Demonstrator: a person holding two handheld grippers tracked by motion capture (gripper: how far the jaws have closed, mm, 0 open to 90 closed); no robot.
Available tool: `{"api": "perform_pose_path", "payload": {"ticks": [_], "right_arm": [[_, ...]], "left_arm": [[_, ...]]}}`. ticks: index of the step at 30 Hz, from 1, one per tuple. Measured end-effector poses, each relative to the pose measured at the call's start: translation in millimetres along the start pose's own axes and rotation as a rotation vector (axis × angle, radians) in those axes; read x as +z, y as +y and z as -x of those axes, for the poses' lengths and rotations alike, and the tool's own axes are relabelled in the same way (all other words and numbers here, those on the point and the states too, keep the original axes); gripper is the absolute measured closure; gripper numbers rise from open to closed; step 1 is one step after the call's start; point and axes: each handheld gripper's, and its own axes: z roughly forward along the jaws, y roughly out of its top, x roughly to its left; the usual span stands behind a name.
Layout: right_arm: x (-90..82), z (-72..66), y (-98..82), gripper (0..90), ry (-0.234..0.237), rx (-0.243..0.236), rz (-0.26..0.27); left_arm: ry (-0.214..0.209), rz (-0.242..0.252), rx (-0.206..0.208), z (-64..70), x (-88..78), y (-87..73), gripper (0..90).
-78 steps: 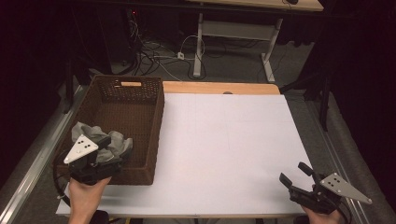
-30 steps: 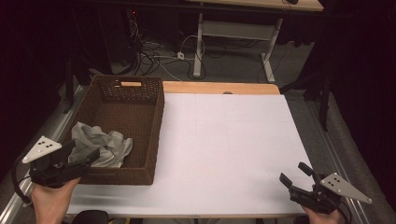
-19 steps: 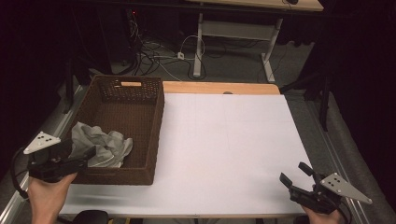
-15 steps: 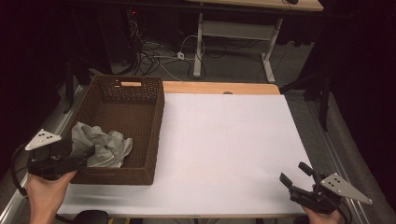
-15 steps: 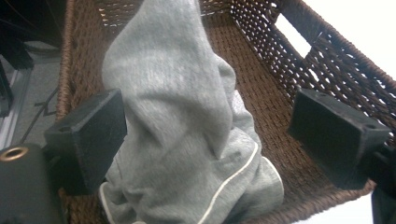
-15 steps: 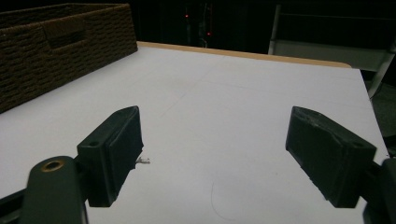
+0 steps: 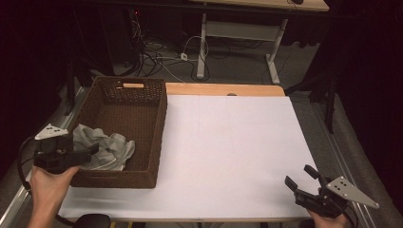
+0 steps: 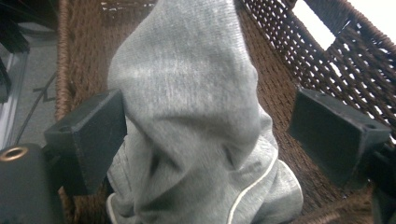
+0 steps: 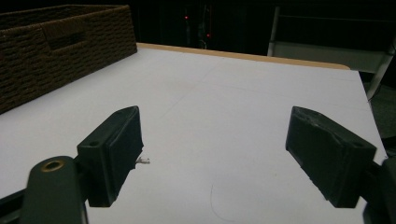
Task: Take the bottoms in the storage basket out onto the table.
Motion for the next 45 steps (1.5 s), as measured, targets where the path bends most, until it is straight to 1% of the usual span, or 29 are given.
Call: {"api": "perform_pose_path", "payload": {"ticks": [3, 4, 5, 10, 11, 12, 17, 18, 20, 22, 25, 31, 37, 41, 42, 43, 44, 45], "right_arm": [[-0.1, -0.1, 0.0, 19.5, -0.002, 0.001, 0.0], [-0.4, -0.1, 0.0, 19.5, -0.004, 0.001, 0.003], [-0.4, -0.1, 0.0, 19.5, -0.004, 0.001, 0.003], [-0.2, -0.2, 0.1, 19.5, -0.003, -0.001, 0.003], [-0.2, -0.2, 0.1, 19.5, -0.003, -0.001, 0.003], [-0.2, -0.2, 0.1, 19.5, -0.003, -0.001, 0.003], [-0.2, -0.2, 0.1, 19.5, -0.002, -0.001, 0.004], [-0.1, -0.2, 0.1, 19.5, -0.002, -0.002, 0.003], [-0.1, -0.3, 0.1, 19.5, -0.001, -0.002, 0.003], [0.0, -0.2, 0.0, 19.5, -0.001, -0.003, 0.002], [0.1, -0.4, 0.1, 19.5, -0.001, -0.005, 0.001], [0.3, -0.3, 0.1, 19.5, 0.0, -0.007, 0.001], [0.7, 0.3, 0.0, 19.5, 0.004, -0.005, 0.001], [1.0, 0.2, 0.0, 19.5, 0.005, -0.005, -0.001], [1.0, 0.2, 0.0, 19.5, 0.005, -0.005, -0.001], [0.9, 0.1, 0.0, 19.5, 0.005, -0.005, 0.0], [0.9, 0.4, 0.0, 19.5, 0.006, -0.005, 0.001], [0.9, 0.4, 0.0, 19.5, 0.006, -0.005, 0.001]], "left_arm": [[0.001, -0.013, 0.001, -0.5, 3.3, 2.1, 10.8], [0.004, -0.026, 0.001, -1.0, 6.9, 3.9, 10.8], [0.004, -0.026, 0.001, -1.0, 6.9, 3.9, 10.8], [0.006, -0.073, 0.003, -3.0, 18.0, 9.1, 10.9], [0.006, -0.073, 0.003, -3.0, 18.0, 9.1, 10.9], [0.006, -0.086, 0.006, -3.2, 20.5, 11.1, 10.9], [0.008, -0.105, 0.013, -2.7, 24.3, 16.1, 10.9], [0.006, -0.118, 0.02, -2.1, 26.1, 18.7, 10.9], [0.009, -0.125, 0.024, -1.7, 27.1, 20.0, 10.9], [0.023, -0.133, 0.035, -1.1, 29.2, 22.8, 10.9], [0.028, -0.143, 0.047, 0.2, 32.0, 27.7, 10.9], [0.026, -0.161, 0.051, -0.2, 37.7, 33.7, 10.9], [0.017, -0.193, 0.06, 0.8, 46.9, 38.2, 11.0], [0.019, -0.228, 0.065, 1.2, 56.7, 39.5, 11.0], [0.021, -0.245, 0.065, 1.5, 59.0, 40.1, 11.0], [0.018, -0.261, 0.064, 1.1, 60.5, 40.7, 11.1], [0.0, -0.275, 0.055, -0.6, 61.8, 41.3, 11.0], [0.0, -0.275, 0.055, -0.6, 61.8, 41.3, 11.0]]}}
